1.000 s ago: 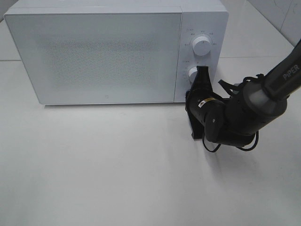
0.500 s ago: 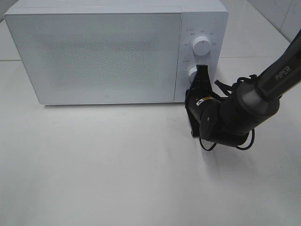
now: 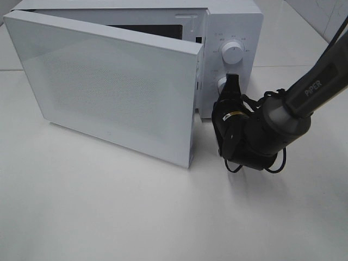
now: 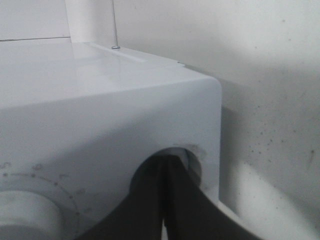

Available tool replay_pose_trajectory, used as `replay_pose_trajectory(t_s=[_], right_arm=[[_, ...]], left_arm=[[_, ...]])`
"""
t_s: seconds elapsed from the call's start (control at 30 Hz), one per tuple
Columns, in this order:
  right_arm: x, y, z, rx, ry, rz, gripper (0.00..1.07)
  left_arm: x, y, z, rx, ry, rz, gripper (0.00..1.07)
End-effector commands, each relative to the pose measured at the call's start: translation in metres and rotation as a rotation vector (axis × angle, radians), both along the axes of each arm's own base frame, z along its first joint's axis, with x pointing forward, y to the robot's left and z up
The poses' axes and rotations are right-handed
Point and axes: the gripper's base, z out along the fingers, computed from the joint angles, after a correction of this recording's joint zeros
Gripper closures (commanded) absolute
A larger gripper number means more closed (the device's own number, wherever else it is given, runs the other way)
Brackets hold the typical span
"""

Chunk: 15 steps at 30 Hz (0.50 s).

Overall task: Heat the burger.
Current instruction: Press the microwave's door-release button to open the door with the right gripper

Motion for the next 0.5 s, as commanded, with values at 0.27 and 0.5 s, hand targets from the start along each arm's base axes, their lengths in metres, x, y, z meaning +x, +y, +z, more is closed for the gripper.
replay_pose_trajectory(t_s=[0.27, 0.5], right_arm=[[0.025, -0.001, 0.038, -0.019, -0.237, 0.015, 1.07], [0.013, -0.006, 0.037, -0.022, -0.145, 0.043, 1.07]], left_arm=[[0.000, -0.001, -0.001, -0.004, -0.010, 0.000, 0.09], [0.000, -0.001, -0.001, -0.004, -0.010, 0.000, 0.09]])
